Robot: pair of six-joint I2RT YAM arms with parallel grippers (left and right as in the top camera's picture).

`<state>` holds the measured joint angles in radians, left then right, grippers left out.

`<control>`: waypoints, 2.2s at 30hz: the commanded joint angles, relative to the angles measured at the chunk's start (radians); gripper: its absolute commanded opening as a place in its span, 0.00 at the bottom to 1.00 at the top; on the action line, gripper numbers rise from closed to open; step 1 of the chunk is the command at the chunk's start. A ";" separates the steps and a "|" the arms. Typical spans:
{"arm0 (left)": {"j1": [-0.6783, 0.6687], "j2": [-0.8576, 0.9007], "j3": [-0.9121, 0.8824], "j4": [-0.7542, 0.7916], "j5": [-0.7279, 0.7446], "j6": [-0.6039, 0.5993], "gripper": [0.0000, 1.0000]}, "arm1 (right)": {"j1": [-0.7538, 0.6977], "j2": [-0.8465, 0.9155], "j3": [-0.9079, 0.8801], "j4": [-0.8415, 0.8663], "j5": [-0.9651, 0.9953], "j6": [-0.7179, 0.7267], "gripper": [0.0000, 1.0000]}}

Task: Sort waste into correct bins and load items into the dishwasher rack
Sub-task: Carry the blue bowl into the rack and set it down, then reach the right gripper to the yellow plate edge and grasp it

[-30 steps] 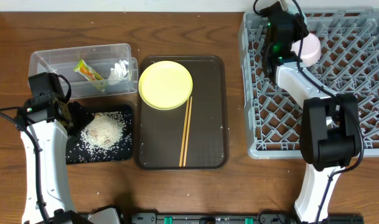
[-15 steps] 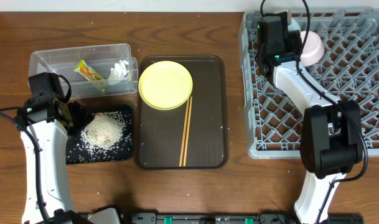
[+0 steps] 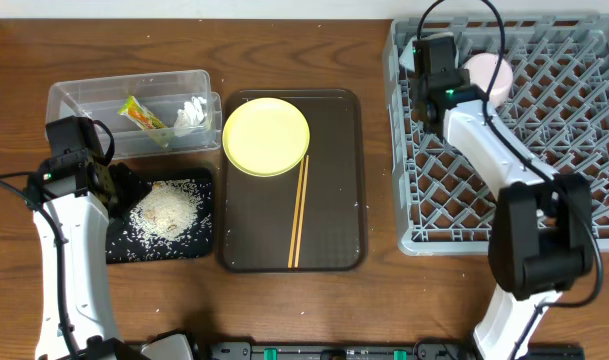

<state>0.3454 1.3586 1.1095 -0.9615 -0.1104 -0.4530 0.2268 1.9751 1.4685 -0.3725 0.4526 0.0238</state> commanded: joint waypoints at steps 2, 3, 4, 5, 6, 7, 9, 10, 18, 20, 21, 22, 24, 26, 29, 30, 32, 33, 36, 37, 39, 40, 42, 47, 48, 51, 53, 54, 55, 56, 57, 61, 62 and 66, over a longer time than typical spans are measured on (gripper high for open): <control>0.003 -0.006 0.007 -0.002 -0.003 -0.016 0.83 | 0.027 -0.099 -0.002 -0.051 -0.148 0.051 0.22; 0.003 -0.006 0.007 -0.002 -0.003 -0.017 0.82 | 0.027 -0.112 -0.002 -0.069 -0.169 0.052 0.22; 0.003 -0.006 0.007 -0.002 -0.003 -0.016 0.82 | 0.027 -0.124 -0.002 -0.089 -0.183 0.068 0.22; 0.003 -0.006 0.007 -0.003 -0.003 -0.016 0.83 | 0.027 -0.132 -0.002 -0.105 -0.193 0.086 0.22; 0.003 -0.006 0.007 -0.002 -0.003 -0.017 0.82 | 0.027 -0.142 -0.002 -0.127 -0.210 0.107 0.22; 0.003 -0.006 0.007 -0.002 -0.003 -0.016 0.82 | 0.027 -0.151 -0.002 -0.145 -0.227 0.126 0.19; 0.003 -0.006 0.007 -0.002 -0.003 -0.016 0.82 | 0.027 -0.168 -0.002 -0.177 -0.292 0.165 0.15; 0.003 -0.006 0.007 -0.003 -0.003 -0.016 0.82 | 0.027 -0.176 -0.002 -0.192 -0.333 0.176 0.13; 0.003 -0.006 0.007 -0.003 -0.003 -0.016 0.83 | 0.027 -0.190 -0.003 -0.360 -0.418 0.435 0.01; 0.003 -0.006 0.007 -0.002 -0.003 -0.017 0.83 | 0.027 -0.190 -0.006 -0.364 -0.377 0.439 0.01; 0.003 -0.006 0.007 -0.002 -0.003 -0.017 0.83 | 0.027 -0.190 -0.006 -0.355 -0.349 0.430 0.01; 0.003 -0.006 0.007 -0.002 -0.003 -0.017 0.83 | 0.027 -0.190 -0.006 -0.325 -0.324 0.384 0.01; 0.003 -0.006 0.007 -0.002 -0.003 -0.016 0.83 | 0.027 -0.191 -0.006 -0.244 -0.294 0.267 0.01; 0.003 -0.006 0.007 -0.002 -0.003 -0.017 0.83 | 0.027 -0.191 -0.006 -0.111 -0.246 0.141 0.01; 0.003 -0.006 0.007 -0.002 -0.003 -0.017 0.83 | 0.022 -0.191 -0.006 0.097 -0.197 -0.047 0.01; 0.003 -0.006 0.007 -0.002 -0.003 -0.017 0.83 | 0.019 -0.191 -0.006 0.164 -0.198 -0.106 0.01; 0.003 -0.006 0.007 -0.002 -0.003 -0.016 0.83 | 0.008 -0.191 -0.006 0.261 -0.198 -0.137 0.01; 0.003 -0.006 0.007 -0.002 -0.003 -0.017 0.83 | 0.002 -0.191 -0.006 0.294 -0.203 -0.123 0.01; 0.003 -0.006 0.007 -0.002 -0.003 -0.016 0.83 | -0.018 -0.191 -0.006 0.311 -0.244 -0.058 0.01; 0.003 -0.006 0.007 -0.002 -0.003 -0.016 0.83 | -0.024 -0.191 -0.006 0.296 -0.269 -0.043 0.01; 0.003 -0.006 0.007 -0.002 -0.003 -0.016 0.83 | -0.031 -0.191 -0.011 0.267 -0.307 -0.043 0.01; 0.003 -0.006 0.007 -0.002 -0.003 -0.016 0.83 | -0.033 -0.191 -0.021 0.264 -0.312 -0.043 0.01; 0.003 -0.006 0.007 -0.002 -0.003 -0.016 0.83 | -0.033 -0.191 -0.059 0.275 -0.306 -0.043 0.01; 0.003 -0.006 0.007 -0.002 -0.003 -0.016 0.83 | -0.033 -0.191 -0.153 0.290 -0.294 -0.043 0.01; 0.003 -0.006 0.007 -0.002 -0.003 -0.016 0.83 | -0.033 -0.191 -0.169 0.291 -0.287 -0.043 0.01; 0.003 -0.006 0.007 -0.002 -0.003 -0.016 0.83 | -0.034 -0.191 -0.197 0.294 -0.275 -0.044 0.01; 0.003 -0.006 0.007 -0.002 -0.003 -0.016 0.83 | -0.033 -0.193 -0.197 0.298 -0.275 -0.048 0.01; 0.003 -0.006 0.007 -0.002 -0.003 -0.016 0.83 | -0.030 -0.198 -0.197 0.308 -0.275 -0.047 0.01; 0.003 -0.006 0.007 -0.002 -0.003 -0.016 0.83 | -0.025 -0.204 -0.196 0.334 -0.283 -0.046 0.01; 0.003 -0.006 0.007 -0.002 -0.003 -0.016 0.83 | -0.018 -0.213 -0.193 0.358 -0.310 -0.043 0.01; 0.003 -0.006 0.007 -0.002 -0.003 -0.016 0.83 | -0.007 -0.224 -0.188 0.380 -0.351 -0.043 0.01; 0.003 -0.006 0.007 -0.002 -0.003 -0.017 0.83 | 0.060 -0.268 -0.156 0.406 -0.610 -0.043 0.16; 0.003 -0.006 0.007 -0.002 -0.003 -0.017 0.83 | 0.084 -0.275 -0.156 0.404 -0.677 -0.043 0.24; 0.003 -0.006 0.007 -0.002 -0.003 -0.017 0.83 | 0.185 -0.268 -0.156 0.319 -0.787 0.016 0.95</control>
<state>0.3454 1.3586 1.1095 -0.9619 -0.1081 -0.4530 0.3447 1.7180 1.2964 -0.0158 -0.1688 -0.0036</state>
